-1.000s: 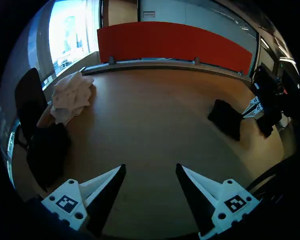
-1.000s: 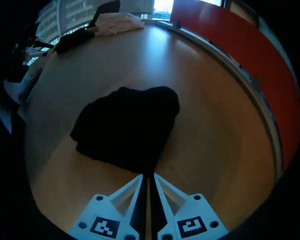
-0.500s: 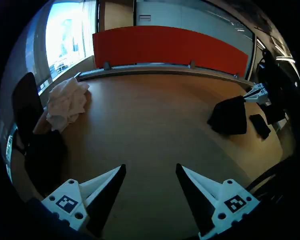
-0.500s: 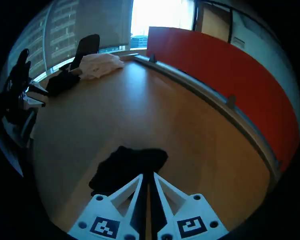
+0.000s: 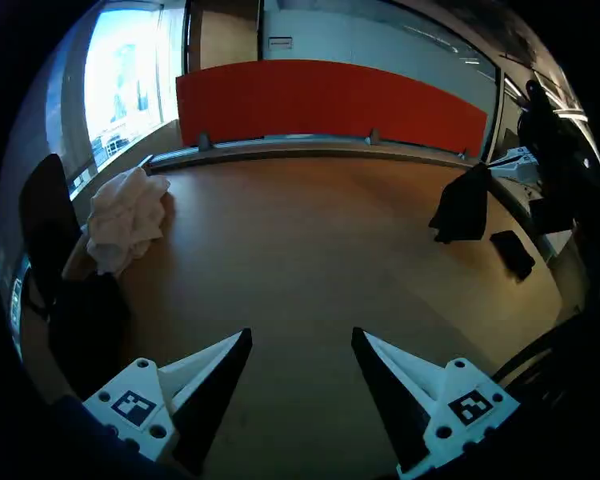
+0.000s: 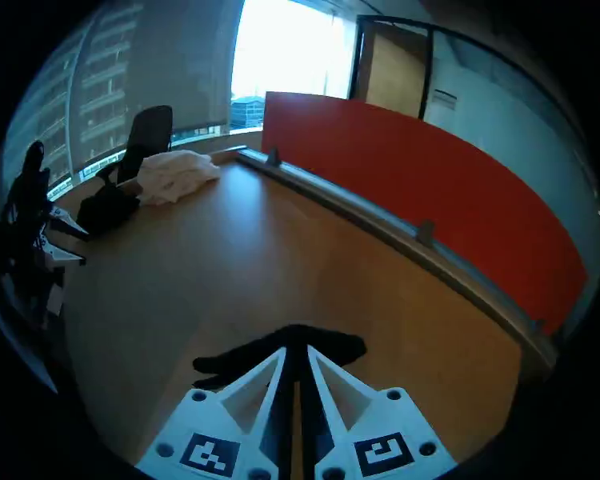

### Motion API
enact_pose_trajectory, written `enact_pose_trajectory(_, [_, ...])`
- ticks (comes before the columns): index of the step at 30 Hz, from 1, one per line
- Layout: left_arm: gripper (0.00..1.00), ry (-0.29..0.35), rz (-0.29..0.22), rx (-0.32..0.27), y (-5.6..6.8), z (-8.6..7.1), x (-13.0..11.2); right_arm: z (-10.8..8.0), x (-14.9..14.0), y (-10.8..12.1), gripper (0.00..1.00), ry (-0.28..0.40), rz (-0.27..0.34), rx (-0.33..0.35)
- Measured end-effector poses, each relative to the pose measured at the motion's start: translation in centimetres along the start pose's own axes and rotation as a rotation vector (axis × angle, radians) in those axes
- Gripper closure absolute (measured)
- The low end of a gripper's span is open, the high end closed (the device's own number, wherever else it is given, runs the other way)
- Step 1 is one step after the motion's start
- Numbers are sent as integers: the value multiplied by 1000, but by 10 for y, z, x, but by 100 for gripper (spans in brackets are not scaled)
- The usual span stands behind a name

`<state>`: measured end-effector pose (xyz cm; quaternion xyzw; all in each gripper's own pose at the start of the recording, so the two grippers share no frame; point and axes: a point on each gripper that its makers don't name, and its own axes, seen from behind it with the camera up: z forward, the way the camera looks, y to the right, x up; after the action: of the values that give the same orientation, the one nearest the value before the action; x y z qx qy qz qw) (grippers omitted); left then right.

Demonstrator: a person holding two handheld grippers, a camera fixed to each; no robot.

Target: Fold towel

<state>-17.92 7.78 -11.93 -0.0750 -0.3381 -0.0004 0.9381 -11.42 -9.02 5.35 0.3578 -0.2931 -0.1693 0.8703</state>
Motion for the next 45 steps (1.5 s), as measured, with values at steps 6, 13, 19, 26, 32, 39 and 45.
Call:
enact_pose_trajectory(6, [8,9,9,-14,3,0,5,-20,14,18,97,31,77,-61])
enact_pose_trajectory(13, [8,16,17,-32,8,0,9,-50,9,49,97,16,112,-152])
enact_pose_trajectory(19, [8,15,19,-45,11,0,9,-76,-6,83,97,-22,138,-231])
enact_pose_trajectory(26, [8,11,27,-56,15,0,9,-99,-29,118,97,-73,173,-298])
enact_pose_trajectory(32, [8,11,37,-60,19,0,11,-109,-47,142,97,-104,216,-333])
enact_pose_trajectory(39, [8,5,44,-62,23,0,11,-114,-68,158,97,-135,248,-353])
enact_pose_trajectory(45, [8,-2,52,-61,25,0,11,-114,-85,169,97,-163,271,-361])
